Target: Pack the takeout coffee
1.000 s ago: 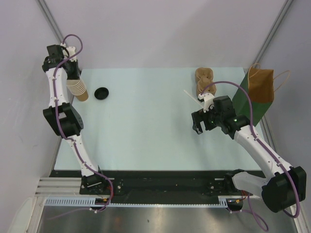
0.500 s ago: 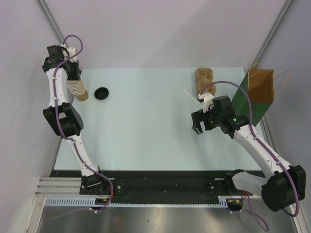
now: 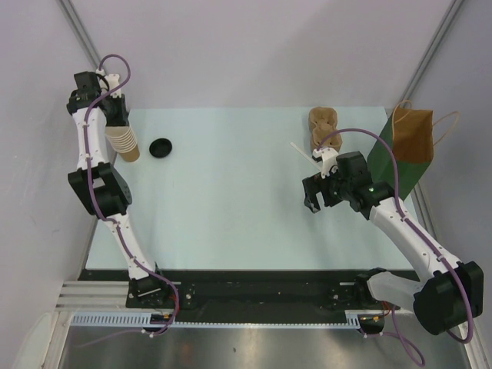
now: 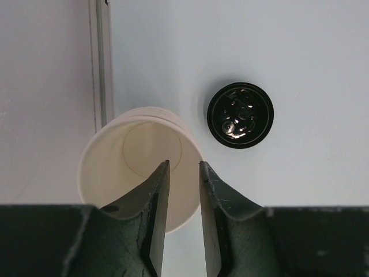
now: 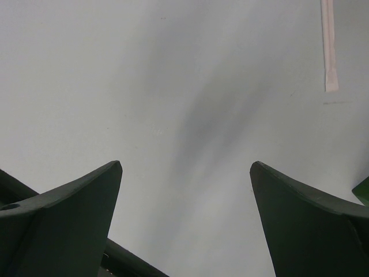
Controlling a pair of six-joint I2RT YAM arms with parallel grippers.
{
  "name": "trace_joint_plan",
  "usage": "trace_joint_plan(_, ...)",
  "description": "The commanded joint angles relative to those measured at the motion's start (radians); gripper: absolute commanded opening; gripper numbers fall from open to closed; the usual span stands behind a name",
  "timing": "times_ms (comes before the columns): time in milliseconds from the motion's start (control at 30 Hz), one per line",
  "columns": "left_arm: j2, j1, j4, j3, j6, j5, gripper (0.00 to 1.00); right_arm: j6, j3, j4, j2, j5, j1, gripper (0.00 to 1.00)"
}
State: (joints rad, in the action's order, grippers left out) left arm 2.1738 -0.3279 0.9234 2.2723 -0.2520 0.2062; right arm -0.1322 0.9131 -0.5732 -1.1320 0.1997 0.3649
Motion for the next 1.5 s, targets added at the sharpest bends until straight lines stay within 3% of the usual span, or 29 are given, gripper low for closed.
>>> trace_joint_plan(0, -0.037, -0.008, -0.001, 0.012, 0.008, 0.038, 0.32, 0.002, -0.002, 0.016, 0.0, 0.014, 0.002, 1.0)
trace_joint_plan(433, -0.063, -0.013, -0.032, 0.006, 0.028, 0.035, 0.4, 0.003, 0.003, 0.016, -0.005, 0.015, 0.003, 1.0)
trace_joint_plan(1033, -0.019, -0.011, 0.026, -0.01, -0.023, 0.013, 0.32, 0.0, 0.004, 0.01, -0.011, 0.021, 0.003, 1.0)
trace_joint_plan(1300, -0.016, -0.011, 0.025, -0.008, -0.027, -0.005, 0.22, 0.002, 0.007, 0.012, -0.012, 0.02, 0.005, 1.0)
trace_joint_plan(1400, -0.016, -0.013, 0.026, -0.01, -0.03, -0.007, 0.15, 0.002, 0.007, 0.013, -0.012, 0.02, 0.002, 1.0)
trace_joint_plan(1467, -0.019, -0.011, 0.028, -0.008, -0.033, -0.008, 0.06, 0.002, 0.007, 0.013, -0.012, 0.02, 0.003, 1.0)
